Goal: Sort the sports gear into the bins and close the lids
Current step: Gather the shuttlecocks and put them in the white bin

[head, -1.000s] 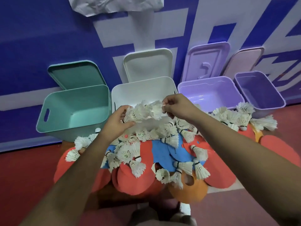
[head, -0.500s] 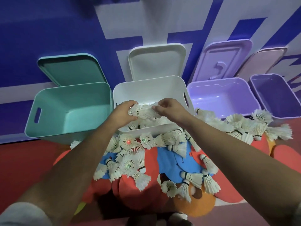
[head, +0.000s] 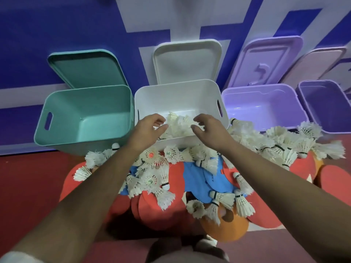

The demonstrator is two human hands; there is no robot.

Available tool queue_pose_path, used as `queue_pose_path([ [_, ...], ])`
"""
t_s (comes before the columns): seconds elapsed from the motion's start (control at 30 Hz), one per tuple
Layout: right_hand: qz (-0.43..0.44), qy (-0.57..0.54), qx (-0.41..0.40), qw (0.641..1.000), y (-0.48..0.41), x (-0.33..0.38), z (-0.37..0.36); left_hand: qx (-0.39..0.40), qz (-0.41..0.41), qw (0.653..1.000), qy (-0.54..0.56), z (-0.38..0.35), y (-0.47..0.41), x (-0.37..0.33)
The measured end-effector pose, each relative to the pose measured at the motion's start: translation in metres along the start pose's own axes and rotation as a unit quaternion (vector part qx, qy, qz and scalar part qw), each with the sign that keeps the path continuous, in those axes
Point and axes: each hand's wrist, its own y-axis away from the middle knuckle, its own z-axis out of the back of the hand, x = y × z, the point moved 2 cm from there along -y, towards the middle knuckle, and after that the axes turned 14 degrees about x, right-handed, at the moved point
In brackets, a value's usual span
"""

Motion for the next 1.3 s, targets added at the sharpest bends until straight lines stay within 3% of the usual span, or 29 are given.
queue_pose_path([
  [0.07, 0.009, -0.015, -0.012, 1.0, 0.025, -0.005, 0.007, -0.014, -0.019, 0.999, 0.028, -0.017, 0.023, -0.013],
  [0.27, -0.023, -0.014, -0.044, 0.999, 0.102, -0.043, 0.02, 0.065, -0.032, 0.997, 0.029, -0.091, 0.055, -0.024],
  [0.43, -0.096, 0.042, -0.033, 0.994, 0.151, -0.089, 0.009, -0.01, -0.041, 0.997, -0.072, -0.135, 0.045, -0.032],
  [0.6, -0.151, 0.071, -0.002, 0.986, 0.191, -0.116, -0.017, 0.065, 0.042, 0.978, -0.192, -0.172, 0.019, -0.027],
  [0.73, -0.188, 0.11, 0.047, 0.975, 0.198, -0.129, -0.038, 0.022, 0.033, 0.969, -0.243, -0.179, 0.006, -0.026],
  [1.0, -0.226, 0.029, 0.025, 0.973, 0.182, -0.14, -0.052, -0.043, -0.04, 0.993, -0.106, -0.176, 0.002, -0.032],
  [1.17, -0.192, 0.005, -0.05, 0.98, 0.181, -0.14, -0.04, -0.054, -0.051, 0.997, -0.013, -0.162, 0.016, -0.036],
  [1.3, -0.115, -0.019, -0.111, 0.987, 0.178, -0.12, -0.015, -0.037, -0.039, 0.998, 0.015, -0.148, 0.034, -0.035],
])
